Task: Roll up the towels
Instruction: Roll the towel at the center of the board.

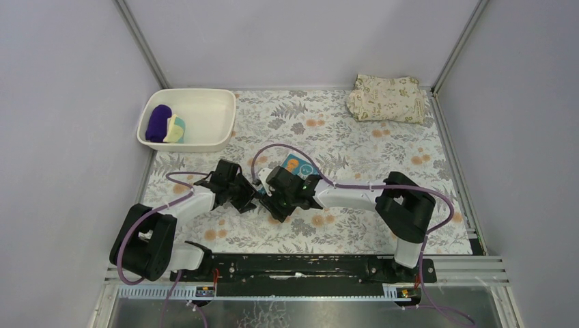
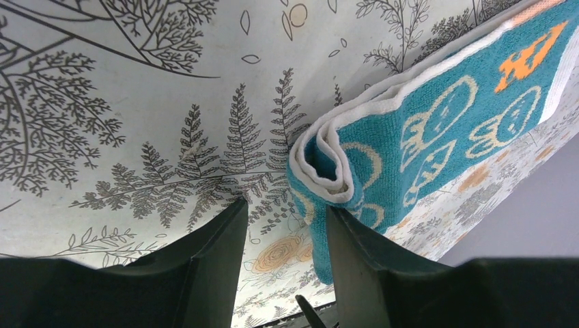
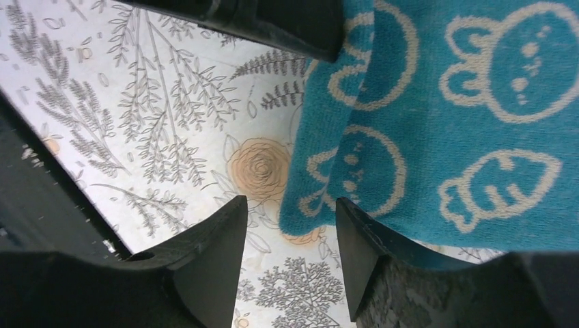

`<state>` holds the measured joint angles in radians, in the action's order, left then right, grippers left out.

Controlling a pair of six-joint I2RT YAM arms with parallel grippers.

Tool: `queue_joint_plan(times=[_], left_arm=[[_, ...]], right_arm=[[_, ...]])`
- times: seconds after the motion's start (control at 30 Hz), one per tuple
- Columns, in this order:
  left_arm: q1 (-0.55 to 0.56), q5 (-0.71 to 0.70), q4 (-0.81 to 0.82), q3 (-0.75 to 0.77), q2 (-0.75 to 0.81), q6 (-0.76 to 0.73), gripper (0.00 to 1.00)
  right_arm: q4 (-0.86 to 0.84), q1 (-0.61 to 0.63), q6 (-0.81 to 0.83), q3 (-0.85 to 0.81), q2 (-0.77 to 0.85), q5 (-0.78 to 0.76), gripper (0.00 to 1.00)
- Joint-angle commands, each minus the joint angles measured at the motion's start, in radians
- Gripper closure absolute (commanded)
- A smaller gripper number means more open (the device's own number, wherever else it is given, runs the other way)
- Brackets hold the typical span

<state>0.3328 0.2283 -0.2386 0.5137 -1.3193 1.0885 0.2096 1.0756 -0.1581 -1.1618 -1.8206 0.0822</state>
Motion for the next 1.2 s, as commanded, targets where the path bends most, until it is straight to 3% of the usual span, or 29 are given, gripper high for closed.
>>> queue_joint_plan(times=[0.0, 0.33, 0.67, 0.97, 1.17], left_arm=[[-0.005, -0.047, -0.016, 0.009, -0.018, 0.001, 0.54], [-0.004, -0.043, -0.017, 0.009, -0.009, 0.005, 0.54], [-0.005, -0.053, -0.074, 0.029, 0.063, -0.01, 0.53], [-0.005, -0.063, -0.057, 0.025, 0.026, -0.015, 0.53], [-0.003, -0.072, -0.016, 0.037, -0.053, -0.027, 0.53]], right_arm=[[-0.058, 0.038, 0.063, 0.006, -0.017, -0.156, 0.43], [-0.107, 0.063, 0.091, 0.041, -0.057, -0.219, 0.61], [-0.193, -0.002, -0.013, 0.067, -0.011, 0.14, 0.87], [-0.408, -0.156, -0.232, 0.179, -0.034, 0.463, 0.9], [-0.508, -0.188, -0.378, 0.22, -0.082, 0.528, 0.89]])
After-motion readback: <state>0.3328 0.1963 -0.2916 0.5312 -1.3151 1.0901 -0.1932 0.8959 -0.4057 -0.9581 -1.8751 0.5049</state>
